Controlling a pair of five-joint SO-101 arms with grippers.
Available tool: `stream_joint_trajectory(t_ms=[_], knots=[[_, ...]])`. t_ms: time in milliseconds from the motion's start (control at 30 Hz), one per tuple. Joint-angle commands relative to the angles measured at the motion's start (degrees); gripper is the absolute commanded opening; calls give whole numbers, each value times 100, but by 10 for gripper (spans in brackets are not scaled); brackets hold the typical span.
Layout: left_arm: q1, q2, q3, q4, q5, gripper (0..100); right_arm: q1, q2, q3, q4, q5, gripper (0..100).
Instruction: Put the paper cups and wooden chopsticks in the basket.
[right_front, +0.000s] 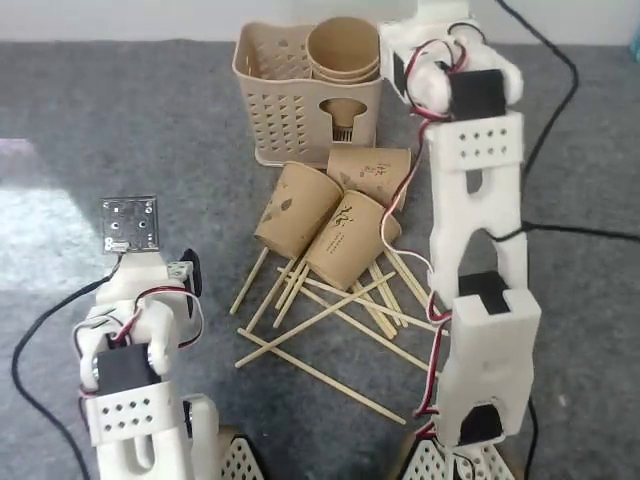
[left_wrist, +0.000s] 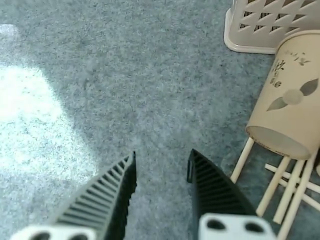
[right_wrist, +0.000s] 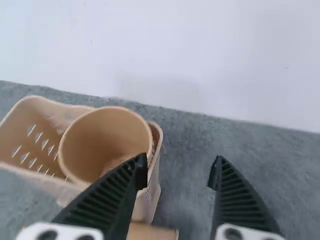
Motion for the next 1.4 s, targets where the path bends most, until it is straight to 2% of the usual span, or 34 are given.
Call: stream_joint_trajectory(t_ms=[0, 133, 367, 600, 767, 900, 1000, 1367], knots=[[44, -88, -84, -167, 53, 160, -198, -743, -484, 1385, -97, 188], [44, -70, -101, -158, 79, 160, -277, -954, -536, 2396, -88, 189], [35, -53, -215, -62, 88, 160, -470, -1622, 1398, 2387, 448, 191], [35, -44, -242, -53, 88, 160, -620, -2088, 3657, 2352, 1873, 191], [35, 527, -655, 167, 88, 160, -549, -2088, 4993, 1596, 2655, 196], [0, 1785, -1235, 149, 88, 160, -558, -2088, 5679, 1068, 3138, 282], [0, 2356, -1499, 141, 53, 160, -558, -2097, 5811, 892, 3499, 280], [185, 2708, -1499, -123, -123, 160, -1024, -1218, 5846, 207, 4589, 280]])
